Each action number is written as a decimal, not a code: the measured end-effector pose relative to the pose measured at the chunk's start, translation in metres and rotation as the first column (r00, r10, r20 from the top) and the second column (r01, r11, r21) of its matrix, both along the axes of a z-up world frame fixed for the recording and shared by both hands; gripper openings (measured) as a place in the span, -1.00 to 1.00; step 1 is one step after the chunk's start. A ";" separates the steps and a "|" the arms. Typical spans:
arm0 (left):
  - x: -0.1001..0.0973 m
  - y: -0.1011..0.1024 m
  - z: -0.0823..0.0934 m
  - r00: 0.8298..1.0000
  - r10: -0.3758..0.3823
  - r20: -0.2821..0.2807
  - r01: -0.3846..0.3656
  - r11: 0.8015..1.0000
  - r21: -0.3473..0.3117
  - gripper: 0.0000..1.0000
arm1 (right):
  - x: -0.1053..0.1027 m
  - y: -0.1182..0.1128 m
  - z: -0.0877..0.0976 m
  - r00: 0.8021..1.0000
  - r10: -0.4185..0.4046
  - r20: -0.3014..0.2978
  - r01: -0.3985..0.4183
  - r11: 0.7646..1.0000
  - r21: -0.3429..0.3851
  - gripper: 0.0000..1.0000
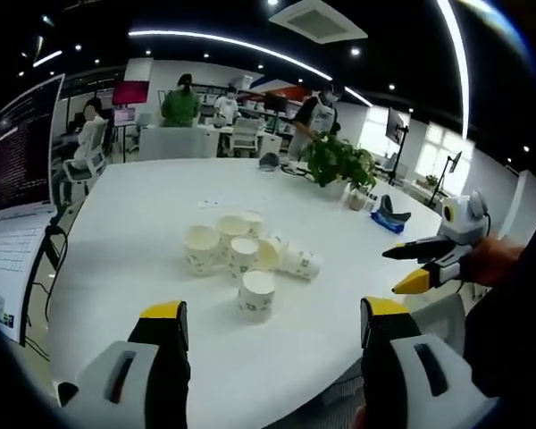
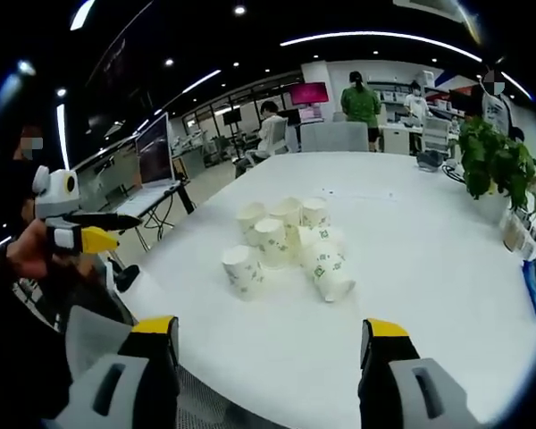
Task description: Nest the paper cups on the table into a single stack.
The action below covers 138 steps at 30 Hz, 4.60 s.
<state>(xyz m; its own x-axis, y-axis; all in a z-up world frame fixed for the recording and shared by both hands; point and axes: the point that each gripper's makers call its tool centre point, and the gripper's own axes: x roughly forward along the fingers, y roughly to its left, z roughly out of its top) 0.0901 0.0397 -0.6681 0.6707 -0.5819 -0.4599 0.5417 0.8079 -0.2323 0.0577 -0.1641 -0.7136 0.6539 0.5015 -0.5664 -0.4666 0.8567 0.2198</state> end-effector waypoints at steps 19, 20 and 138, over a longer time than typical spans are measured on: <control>-0.009 -0.002 -0.009 1.000 0.003 -0.012 -0.002 0.999 0.045 0.57 | 0.008 0.005 -0.004 0.999 0.038 0.001 -0.038 0.999 0.014 0.69; -0.009 -0.002 -0.009 1.000 0.005 -0.011 -0.005 0.999 0.043 0.57 | 0.009 0.006 -0.004 0.999 0.039 0.002 -0.039 0.999 0.014 0.69; -0.007 -0.030 -0.053 0.999 -0.029 -0.044 0.021 0.987 -0.161 0.17 | 0.059 0.142 0.018 0.947 0.321 -0.030 -0.307 0.926 0.222 -0.27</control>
